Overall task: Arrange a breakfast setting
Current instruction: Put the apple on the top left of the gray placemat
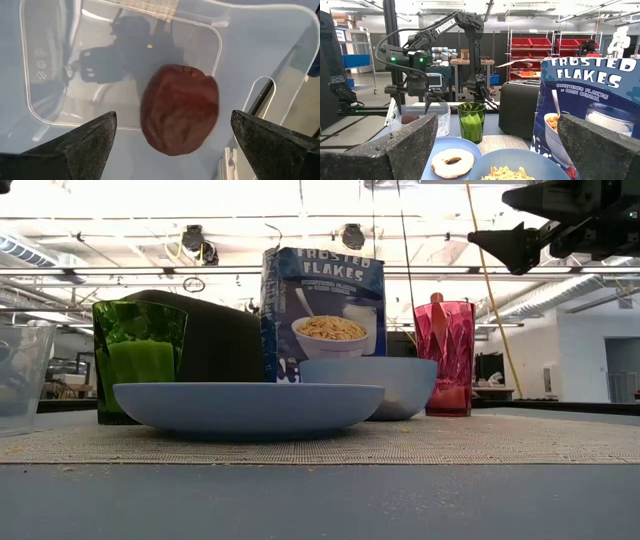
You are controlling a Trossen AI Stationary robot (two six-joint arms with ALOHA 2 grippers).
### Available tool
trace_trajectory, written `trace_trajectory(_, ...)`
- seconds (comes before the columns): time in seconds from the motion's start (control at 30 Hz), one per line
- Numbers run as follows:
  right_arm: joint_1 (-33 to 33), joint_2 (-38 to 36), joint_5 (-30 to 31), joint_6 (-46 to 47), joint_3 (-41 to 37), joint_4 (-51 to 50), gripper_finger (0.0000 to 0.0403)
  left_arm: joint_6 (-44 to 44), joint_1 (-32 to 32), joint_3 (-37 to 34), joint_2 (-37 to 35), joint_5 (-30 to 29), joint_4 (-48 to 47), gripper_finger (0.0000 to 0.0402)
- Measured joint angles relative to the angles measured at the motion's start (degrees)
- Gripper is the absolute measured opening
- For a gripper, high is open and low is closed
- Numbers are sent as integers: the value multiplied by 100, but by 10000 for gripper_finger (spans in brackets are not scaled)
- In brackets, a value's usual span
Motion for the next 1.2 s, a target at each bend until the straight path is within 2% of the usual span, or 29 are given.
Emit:
trace_trajectory(0.77,-1,1,-1,0,0,-2,396,277,-17,-4,0,-134,103,397)
trace_trajectory(0.93,1,-1,-2,0,0,-2,396,269,-17,-289,-7,-129,646,397)
trace_trajectory(1.2,-1,-1,1,0,0,-4,396,4,-15,-831,-7,-128,761,397)
